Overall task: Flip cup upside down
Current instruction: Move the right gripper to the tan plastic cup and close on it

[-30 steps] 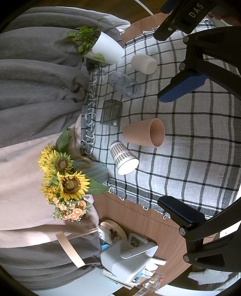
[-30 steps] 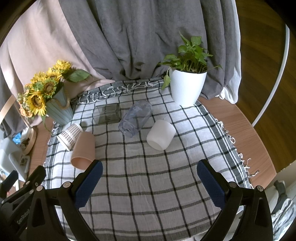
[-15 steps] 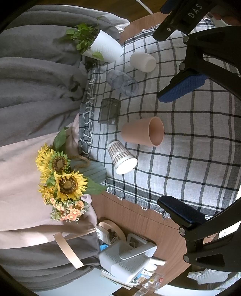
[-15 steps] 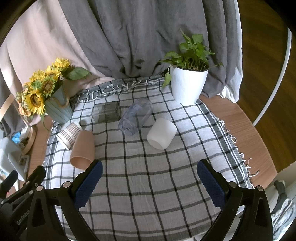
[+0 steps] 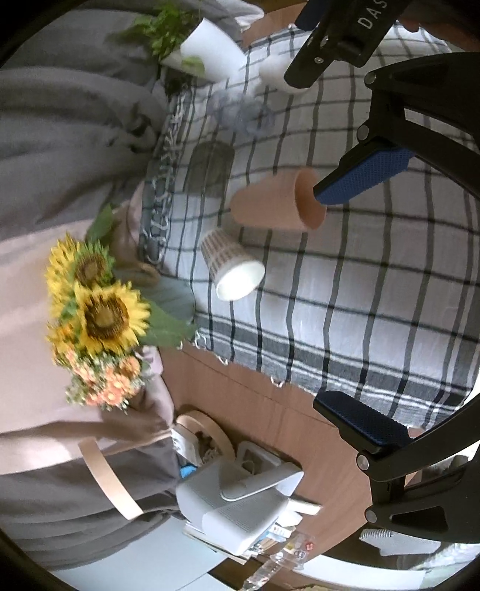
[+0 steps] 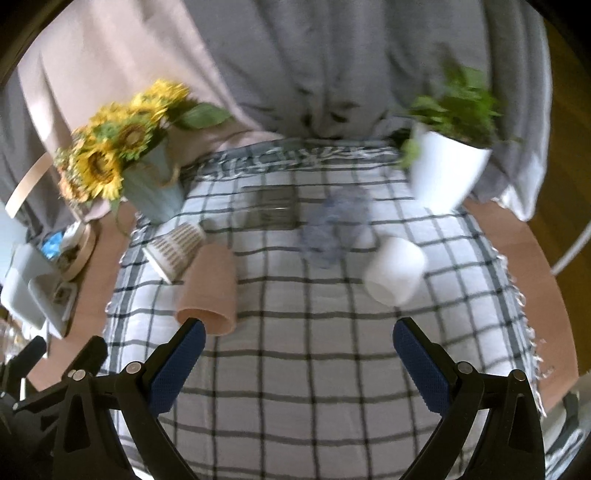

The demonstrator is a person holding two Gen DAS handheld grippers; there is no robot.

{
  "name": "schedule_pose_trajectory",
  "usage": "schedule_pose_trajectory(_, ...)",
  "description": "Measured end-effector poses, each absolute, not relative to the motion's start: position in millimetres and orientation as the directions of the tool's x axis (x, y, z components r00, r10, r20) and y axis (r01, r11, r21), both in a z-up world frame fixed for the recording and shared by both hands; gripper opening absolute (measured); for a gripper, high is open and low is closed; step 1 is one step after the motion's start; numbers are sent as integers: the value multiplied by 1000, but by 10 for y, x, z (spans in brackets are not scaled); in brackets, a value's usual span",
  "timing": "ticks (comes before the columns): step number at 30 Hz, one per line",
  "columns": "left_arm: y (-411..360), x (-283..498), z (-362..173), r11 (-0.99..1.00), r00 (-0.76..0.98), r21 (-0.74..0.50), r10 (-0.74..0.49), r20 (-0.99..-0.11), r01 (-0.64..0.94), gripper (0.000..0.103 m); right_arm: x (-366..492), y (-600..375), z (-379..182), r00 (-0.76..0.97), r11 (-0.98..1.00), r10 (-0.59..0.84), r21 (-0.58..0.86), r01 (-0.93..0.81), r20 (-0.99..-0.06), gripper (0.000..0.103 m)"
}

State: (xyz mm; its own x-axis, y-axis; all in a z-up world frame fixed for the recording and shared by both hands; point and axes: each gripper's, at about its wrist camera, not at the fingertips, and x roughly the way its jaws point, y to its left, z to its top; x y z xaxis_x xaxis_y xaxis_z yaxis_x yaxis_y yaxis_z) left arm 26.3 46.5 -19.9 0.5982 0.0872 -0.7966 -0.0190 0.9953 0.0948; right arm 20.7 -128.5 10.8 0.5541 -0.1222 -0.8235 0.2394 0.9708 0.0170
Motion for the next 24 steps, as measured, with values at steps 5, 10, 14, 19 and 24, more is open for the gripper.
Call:
schedule_pose_trajectory(5, 658, 538, -276, 994, 569, 100, 111, -815, -50, 103, 603, -1098, -101, 501, 984, -19, 74, 165, -865, 102)
schedule_pose_trajectory(10, 813, 808, -436, 994, 529, 90, 106, -842, -56, 103, 982, -932, -389, 431, 986, 54, 117, 122, -901, 99)
schedule_pose_trajectory(14, 896, 982, -590, 993, 492, 93, 114, -863, -68, 103, 1228, -815, -601, 386, 986, 61, 116, 120, -920, 96)
schedule_pose_trajectory(19, 967, 1138, -783, 993, 448, 92, 115, -886, -74, 103, 1458, -723, -804, 345, 987, 73, 118, 113, -936, 90)
schedule_pose_trajectory(24, 988, 1221, -939, 993, 416, 97, 116, -902, -67, 103, 1633, -662, -994, 300, 988, 63, 101, 114, -952, 86)
